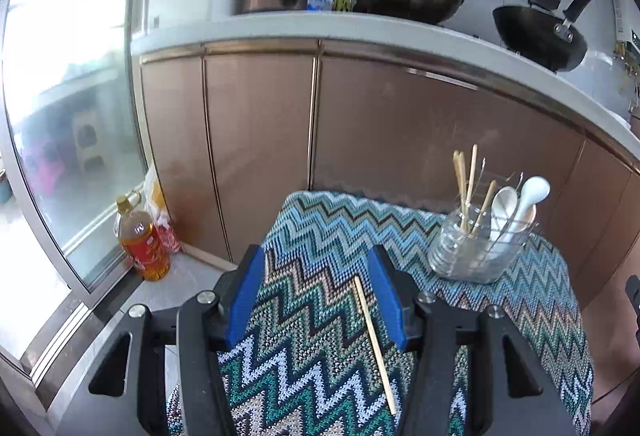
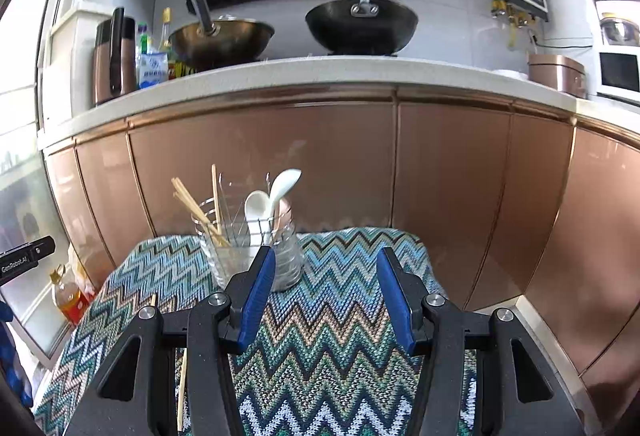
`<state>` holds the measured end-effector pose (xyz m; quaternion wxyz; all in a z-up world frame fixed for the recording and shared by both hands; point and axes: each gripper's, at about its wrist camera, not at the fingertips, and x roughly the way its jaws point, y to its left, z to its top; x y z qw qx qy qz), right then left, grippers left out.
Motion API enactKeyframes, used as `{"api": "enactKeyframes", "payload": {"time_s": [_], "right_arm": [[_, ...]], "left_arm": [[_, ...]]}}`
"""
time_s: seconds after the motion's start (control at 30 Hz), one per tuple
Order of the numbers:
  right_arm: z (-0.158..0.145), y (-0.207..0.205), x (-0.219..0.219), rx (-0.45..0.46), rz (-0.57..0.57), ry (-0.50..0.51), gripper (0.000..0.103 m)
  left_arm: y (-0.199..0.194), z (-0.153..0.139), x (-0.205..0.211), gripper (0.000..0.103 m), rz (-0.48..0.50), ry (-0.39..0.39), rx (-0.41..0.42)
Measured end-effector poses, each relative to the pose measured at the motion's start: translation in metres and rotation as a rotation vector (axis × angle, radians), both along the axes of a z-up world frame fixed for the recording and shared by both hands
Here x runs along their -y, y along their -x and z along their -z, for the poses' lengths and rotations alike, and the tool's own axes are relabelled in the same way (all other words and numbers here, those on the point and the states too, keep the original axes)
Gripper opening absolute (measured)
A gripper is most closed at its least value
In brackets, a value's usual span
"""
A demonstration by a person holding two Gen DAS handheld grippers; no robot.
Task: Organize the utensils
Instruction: 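Grasp a chopstick with the left tool while the right tool grasps another chopstick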
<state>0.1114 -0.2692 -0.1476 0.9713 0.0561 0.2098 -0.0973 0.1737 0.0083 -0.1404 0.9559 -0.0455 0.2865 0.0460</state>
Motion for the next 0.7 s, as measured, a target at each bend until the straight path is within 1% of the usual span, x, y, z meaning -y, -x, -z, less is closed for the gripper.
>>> {"api": "enactKeyframes", "payload": {"time_s": [0.17,0.2,0.27,0.4,0.47,0.5,0.6,0.63,0.7], "right_arm": [[0.006,-0.023,-0.011,-0.064,-0.093,-0.016,0.052],[0.006,-0.028,-0.015,-0.078,-0.117,-0.012,0.052],[0.009,-0.042,-0.024,-0.117,-0.183,-0.025,0.052],[0.021,-0.070,-0.043,-0.195,-0.280,-0.049,0.052],[0.028,-0.081,-0.051,-0.234,-0.324,-0.072,0.050],[0.034,-0.092,-0.056,-0.271,-0.359,-0.096,0.049],[0.044,-0.108,-0.066,-0.329,-0.396,-0.106,0.045],[0.050,-0.117,-0.071,-0.360,-0.420,-0.122,0.043],[0.059,-0.127,-0.077,-0.403,-0.450,-0.139,0.040]], "left_arm": [[-0.021,0.016,-0.009,0.052,0.055,0.043,-0.101],[-0.029,0.021,-0.012,0.052,0.079,0.064,-0.141],[-0.041,0.028,-0.016,0.052,0.111,0.099,-0.195],[-0.072,0.055,-0.024,0.052,0.185,0.194,-0.357],[-0.087,0.068,-0.025,0.051,0.211,0.234,-0.430],[-0.093,0.074,-0.025,0.051,0.224,0.248,-0.458],[-0.110,0.087,-0.019,0.051,0.253,0.271,-0.528],[-0.118,0.093,-0.016,0.050,0.265,0.286,-0.563],[-0.127,0.100,-0.011,0.045,0.277,0.293,-0.603]]}}
